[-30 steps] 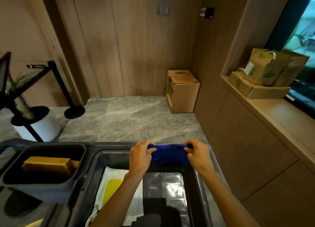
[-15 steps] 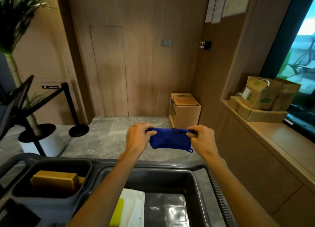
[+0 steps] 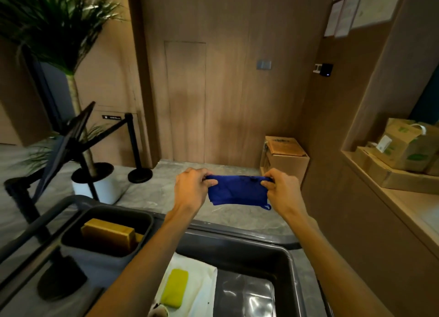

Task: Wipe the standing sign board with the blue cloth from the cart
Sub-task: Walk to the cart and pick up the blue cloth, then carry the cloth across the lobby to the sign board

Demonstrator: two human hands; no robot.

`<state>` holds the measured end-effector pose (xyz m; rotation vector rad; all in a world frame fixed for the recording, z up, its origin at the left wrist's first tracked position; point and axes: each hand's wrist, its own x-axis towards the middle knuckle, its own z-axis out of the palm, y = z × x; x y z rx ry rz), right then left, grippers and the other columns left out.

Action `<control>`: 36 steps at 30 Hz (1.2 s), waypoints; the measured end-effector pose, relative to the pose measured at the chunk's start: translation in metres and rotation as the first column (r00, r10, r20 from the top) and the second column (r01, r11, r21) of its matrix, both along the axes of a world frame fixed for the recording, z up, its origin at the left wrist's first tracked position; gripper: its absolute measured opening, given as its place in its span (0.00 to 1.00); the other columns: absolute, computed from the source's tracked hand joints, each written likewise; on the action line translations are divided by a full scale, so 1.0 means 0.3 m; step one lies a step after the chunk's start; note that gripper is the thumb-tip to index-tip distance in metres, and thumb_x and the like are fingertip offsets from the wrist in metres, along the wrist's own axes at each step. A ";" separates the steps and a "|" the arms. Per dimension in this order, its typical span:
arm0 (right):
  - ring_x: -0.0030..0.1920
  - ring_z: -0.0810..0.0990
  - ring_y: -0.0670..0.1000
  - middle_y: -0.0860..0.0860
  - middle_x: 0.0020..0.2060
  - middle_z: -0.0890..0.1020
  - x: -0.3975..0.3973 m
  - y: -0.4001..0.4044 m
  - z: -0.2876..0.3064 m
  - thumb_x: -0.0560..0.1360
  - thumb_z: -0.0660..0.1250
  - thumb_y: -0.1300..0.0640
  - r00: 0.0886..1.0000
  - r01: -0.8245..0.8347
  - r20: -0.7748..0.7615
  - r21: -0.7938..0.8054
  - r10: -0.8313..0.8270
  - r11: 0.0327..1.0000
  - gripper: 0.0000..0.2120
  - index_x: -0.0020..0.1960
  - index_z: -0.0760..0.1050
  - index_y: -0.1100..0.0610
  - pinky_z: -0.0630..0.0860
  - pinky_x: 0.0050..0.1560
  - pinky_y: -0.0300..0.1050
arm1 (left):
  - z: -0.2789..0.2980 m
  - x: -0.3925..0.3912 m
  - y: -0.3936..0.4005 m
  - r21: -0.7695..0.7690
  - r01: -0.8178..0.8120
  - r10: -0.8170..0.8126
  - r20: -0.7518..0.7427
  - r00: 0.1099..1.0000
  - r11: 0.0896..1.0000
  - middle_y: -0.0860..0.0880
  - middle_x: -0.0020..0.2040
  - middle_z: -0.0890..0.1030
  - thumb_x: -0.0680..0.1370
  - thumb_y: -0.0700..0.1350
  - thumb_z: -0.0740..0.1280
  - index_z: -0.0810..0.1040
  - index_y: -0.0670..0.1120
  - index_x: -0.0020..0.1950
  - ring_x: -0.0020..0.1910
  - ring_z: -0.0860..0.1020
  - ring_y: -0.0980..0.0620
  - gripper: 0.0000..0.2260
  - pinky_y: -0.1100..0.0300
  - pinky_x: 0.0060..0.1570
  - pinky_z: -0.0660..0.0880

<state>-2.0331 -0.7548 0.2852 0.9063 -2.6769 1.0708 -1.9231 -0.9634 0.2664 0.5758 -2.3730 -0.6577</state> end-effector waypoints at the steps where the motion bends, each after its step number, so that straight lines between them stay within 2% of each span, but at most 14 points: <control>1: 0.51 0.81 0.52 0.56 0.51 0.83 0.006 -0.027 0.001 0.80 0.64 0.59 1.000 -0.015 -0.001 0.003 0.015 1.000 0.05 0.55 0.77 0.56 0.82 0.54 0.53 | 0.000 0.023 -0.017 0.000 -0.017 0.017 -0.002 1.000 1.000 0.48 0.48 0.86 0.77 0.47 0.70 0.84 0.47 0.53 0.48 0.81 0.49 0.07 0.51 0.52 0.77; 4: 0.52 0.81 0.55 0.58 0.50 0.83 0.027 -0.103 -0.005 0.80 0.64 0.61 0.998 -0.060 0.004 0.000 0.060 0.998 0.06 0.55 0.78 0.58 0.81 0.54 0.55 | -0.005 0.094 -0.057 0.031 -0.064 0.065 -0.023 0.998 0.997 0.48 0.47 0.86 0.77 0.45 0.70 0.85 0.46 0.52 0.49 0.81 0.49 0.06 0.49 0.53 0.77; 7: 0.50 0.82 0.56 0.58 0.49 0.84 0.051 -0.172 -0.018 0.80 0.65 0.63 0.993 -0.115 0.000 -0.012 0.115 0.993 0.06 0.54 0.79 0.58 0.81 0.52 0.53 | -0.016 0.170 -0.085 0.068 -0.115 0.119 -0.055 0.991 0.991 0.48 0.46 0.86 0.77 0.43 0.71 0.85 0.46 0.51 0.47 0.82 0.50 0.05 0.51 0.51 0.79; 12: 0.43 0.79 0.52 0.56 0.46 0.85 0.103 -0.278 -0.068 0.78 0.66 0.62 0.979 -0.204 -0.011 -0.008 0.204 0.979 0.04 0.51 0.80 0.56 0.71 0.42 0.43 | -0.059 0.301 -0.133 0.112 -0.196 0.206 -0.083 0.975 0.974 0.49 0.45 0.86 0.76 0.42 0.71 0.84 0.47 0.50 0.46 0.82 0.53 0.04 0.58 0.46 0.78; 15: 0.42 0.79 0.52 0.55 0.44 0.85 0.149 -0.353 -0.090 0.78 0.67 0.61 0.964 -0.266 -0.017 -0.004 0.266 0.964 0.04 0.49 0.80 0.54 0.71 0.43 0.43 | -0.080 0.396 -0.154 0.135 -0.248 0.261 -0.093 0.961 0.959 0.50 0.44 0.86 0.76 0.42 0.71 0.84 0.48 0.48 0.46 0.82 0.52 0.03 0.52 0.47 0.80; 18: 0.41 0.78 0.51 0.54 0.43 0.85 0.236 -0.440 -0.106 0.77 0.68 0.62 0.938 -0.347 -0.014 -0.019 0.347 0.938 0.05 0.47 0.80 0.53 0.69 0.42 0.41 | -0.095 0.524 -0.180 0.146 -0.352 0.369 -0.103 0.924 0.924 0.48 0.43 0.86 0.74 0.42 0.73 0.84 0.47 0.46 0.45 0.83 0.50 0.03 0.51 0.46 0.80; 23: 0.48 0.82 0.57 0.57 0.46 0.85 0.438 -0.597 -0.121 0.76 0.70 0.61 0.858 -0.513 -0.002 -0.008 0.513 0.858 0.03 0.49 0.81 0.57 0.73 0.46 0.43 | -0.119 0.788 -0.217 0.173 -0.491 0.511 -0.098 0.854 0.854 0.50 0.42 0.86 0.74 0.41 0.73 0.85 0.48 0.46 0.43 0.82 0.54 0.03 0.52 0.44 0.80; 27: 0.49 0.82 0.58 0.58 0.47 0.85 0.640 -0.709 -0.116 0.77 0.69 0.62 0.780 -0.626 -0.022 -0.012 0.626 0.779 0.03 0.50 0.80 0.59 0.76 0.47 0.46 | -0.124 1.015 -0.236 0.184 -0.615 0.636 -0.098 0.765 0.767 0.49 0.42 0.87 0.73 0.42 0.74 0.85 0.48 0.46 0.44 0.83 0.51 0.04 0.52 0.45 0.81; 29: 0.47 0.81 0.56 0.58 0.46 0.84 0.739 -0.758 -0.120 0.77 0.69 0.62 0.739 -0.673 -0.025 -0.018 0.673 0.739 0.03 0.50 0.80 0.60 0.74 0.43 0.40 | -0.128 1.128 -0.246 0.208 -0.647 0.672 -0.081 0.736 0.733 0.48 0.43 0.87 0.73 0.42 0.74 0.86 0.47 0.48 0.44 0.84 0.51 0.05 0.50 0.45 0.81; 31: 0.45 0.80 0.55 0.58 0.46 0.84 0.841 -0.803 -0.127 0.77 0.69 0.63 0.697 -0.717 -0.037 -0.019 0.716 0.697 0.02 0.50 0.80 0.60 0.67 0.38 0.29 | -0.131 1.240 -0.247 0.187 -0.684 0.705 -0.069 0.706 0.705 0.49 0.42 0.86 0.73 0.42 0.73 0.86 0.48 0.48 0.43 0.83 0.52 0.05 0.49 0.46 0.80; 36: 0.47 0.81 0.56 0.57 0.45 0.84 1.128 -0.897 -0.147 0.77 0.69 0.63 0.570 -0.822 0.008 -0.014 0.822 0.570 0.01 0.48 0.79 0.60 0.72 0.43 0.43 | -0.156 1.540 -0.225 0.157 -0.798 0.810 -0.013 0.587 0.581 0.51 0.44 0.86 0.75 0.44 0.71 0.85 0.50 0.49 0.46 0.83 0.50 0.05 0.49 0.47 0.79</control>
